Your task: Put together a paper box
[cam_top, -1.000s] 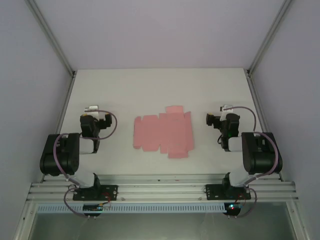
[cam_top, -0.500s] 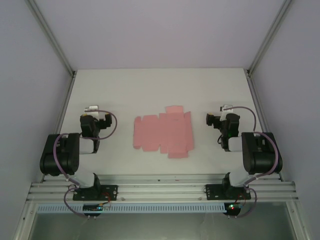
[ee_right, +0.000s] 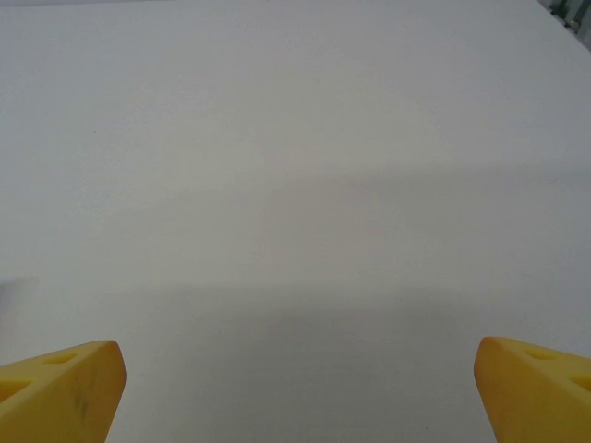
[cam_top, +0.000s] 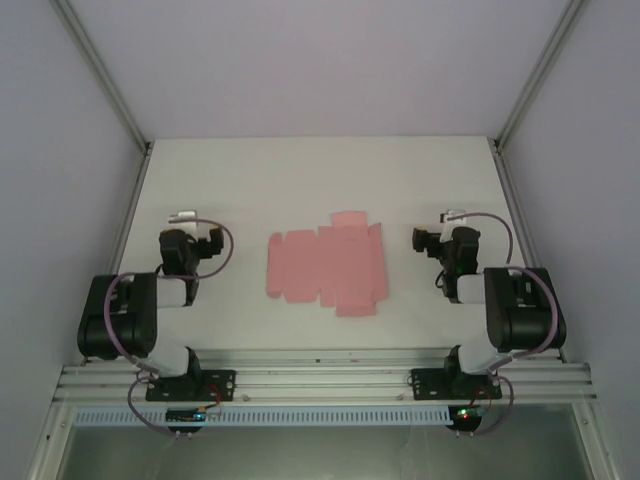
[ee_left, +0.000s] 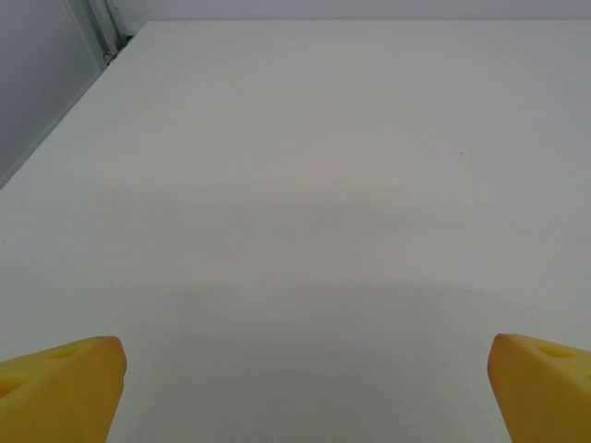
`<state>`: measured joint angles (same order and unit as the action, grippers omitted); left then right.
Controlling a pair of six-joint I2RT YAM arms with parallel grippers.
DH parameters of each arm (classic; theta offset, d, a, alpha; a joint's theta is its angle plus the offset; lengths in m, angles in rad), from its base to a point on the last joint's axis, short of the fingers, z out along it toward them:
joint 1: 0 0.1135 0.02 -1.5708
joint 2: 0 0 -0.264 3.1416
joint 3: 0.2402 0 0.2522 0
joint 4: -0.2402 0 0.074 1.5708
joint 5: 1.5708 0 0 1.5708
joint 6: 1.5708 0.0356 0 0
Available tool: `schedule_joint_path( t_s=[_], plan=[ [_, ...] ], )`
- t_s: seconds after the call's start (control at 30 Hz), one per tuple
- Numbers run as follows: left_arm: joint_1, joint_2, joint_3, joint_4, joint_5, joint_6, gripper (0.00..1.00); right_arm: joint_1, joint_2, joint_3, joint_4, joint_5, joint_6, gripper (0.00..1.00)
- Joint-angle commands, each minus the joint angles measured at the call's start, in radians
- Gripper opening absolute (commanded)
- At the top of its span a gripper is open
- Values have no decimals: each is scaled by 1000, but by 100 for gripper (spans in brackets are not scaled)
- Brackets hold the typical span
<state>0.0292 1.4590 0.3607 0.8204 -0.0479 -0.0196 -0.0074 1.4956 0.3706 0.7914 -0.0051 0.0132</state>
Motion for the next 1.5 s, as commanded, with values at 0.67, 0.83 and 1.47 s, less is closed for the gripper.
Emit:
schedule_joint_path(
  t_s=[0.67,0.83,1.47],
  plan=[
    [-284,-170,279,-755,303,-412,100,472,53,554,-967,-296,306,74],
    [-302,-38,333,-768,414,-392,100,453,181,584,-1013,-256,324,69],
    [-363,233,511,-946,579,-316,100,357,270,426,-895,-341,366,59]
  ],
)
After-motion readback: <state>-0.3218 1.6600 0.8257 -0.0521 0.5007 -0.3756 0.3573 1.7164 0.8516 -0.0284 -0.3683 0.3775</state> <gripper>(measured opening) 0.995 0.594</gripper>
